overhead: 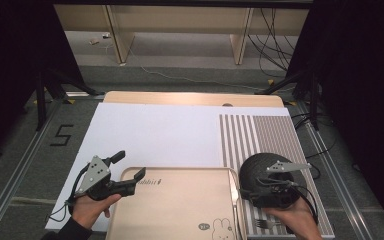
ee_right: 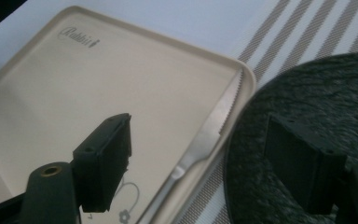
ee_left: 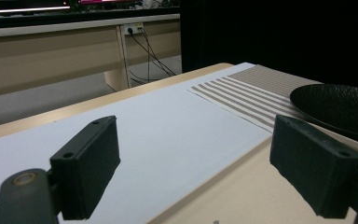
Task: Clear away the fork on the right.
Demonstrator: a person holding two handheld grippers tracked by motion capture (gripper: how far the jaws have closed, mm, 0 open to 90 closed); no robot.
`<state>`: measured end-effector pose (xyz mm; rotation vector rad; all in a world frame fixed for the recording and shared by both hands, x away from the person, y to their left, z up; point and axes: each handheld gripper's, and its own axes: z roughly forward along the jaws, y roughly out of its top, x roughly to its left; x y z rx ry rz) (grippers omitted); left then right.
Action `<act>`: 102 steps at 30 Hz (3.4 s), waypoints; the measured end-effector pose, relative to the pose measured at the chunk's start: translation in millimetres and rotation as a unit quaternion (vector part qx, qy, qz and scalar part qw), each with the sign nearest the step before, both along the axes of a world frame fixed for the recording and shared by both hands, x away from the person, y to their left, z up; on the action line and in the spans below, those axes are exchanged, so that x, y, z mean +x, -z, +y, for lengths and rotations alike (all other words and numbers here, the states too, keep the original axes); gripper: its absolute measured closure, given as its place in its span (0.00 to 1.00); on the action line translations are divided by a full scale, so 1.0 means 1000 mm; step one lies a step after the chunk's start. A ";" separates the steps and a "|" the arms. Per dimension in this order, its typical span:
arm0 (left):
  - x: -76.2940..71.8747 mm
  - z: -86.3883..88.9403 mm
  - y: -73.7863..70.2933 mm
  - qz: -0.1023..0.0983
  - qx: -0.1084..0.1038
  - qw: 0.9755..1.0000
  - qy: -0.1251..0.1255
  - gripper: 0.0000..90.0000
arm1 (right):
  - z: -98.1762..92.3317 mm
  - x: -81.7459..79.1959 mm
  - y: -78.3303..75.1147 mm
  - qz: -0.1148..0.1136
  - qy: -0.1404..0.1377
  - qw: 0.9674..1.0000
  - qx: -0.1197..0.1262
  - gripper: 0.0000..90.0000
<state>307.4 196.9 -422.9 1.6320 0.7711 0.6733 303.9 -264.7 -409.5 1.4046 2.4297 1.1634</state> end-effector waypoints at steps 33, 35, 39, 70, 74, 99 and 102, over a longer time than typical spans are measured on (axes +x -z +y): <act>0.000 -0.001 0.001 -0.001 0.003 1.000 0.001 0.17 | -0.058 -0.040 0.015 0.030 0.073 0.994 -0.079 0.28; 0.000 -0.001 0.001 0.000 0.002 1.000 0.000 0.17 | -0.061 -0.041 0.016 0.033 0.073 0.993 -0.084 0.28; 0.000 -0.001 0.001 -0.001 0.002 1.000 0.001 0.17 | -0.065 -0.044 0.018 0.040 0.080 0.991 -0.095 0.28; 0.000 -0.001 0.001 -0.001 0.004 1.000 0.002 0.17 | -0.084 -0.049 0.033 0.100 0.063 0.979 -0.167 0.29; 0.001 -0.001 0.001 -0.001 0.006 1.000 0.002 0.17 | -0.083 -0.047 0.035 0.104 0.052 0.978 -0.174 0.29; 0.000 -0.002 0.002 0.000 0.007 1.000 0.003 0.17 | -0.075 -0.044 0.044 0.122 0.004 0.964 -0.236 0.42; 0.000 -0.002 0.002 0.001 0.006 1.000 0.003 0.17 | -0.073 -0.045 0.044 0.119 0.000 0.960 -0.253 0.46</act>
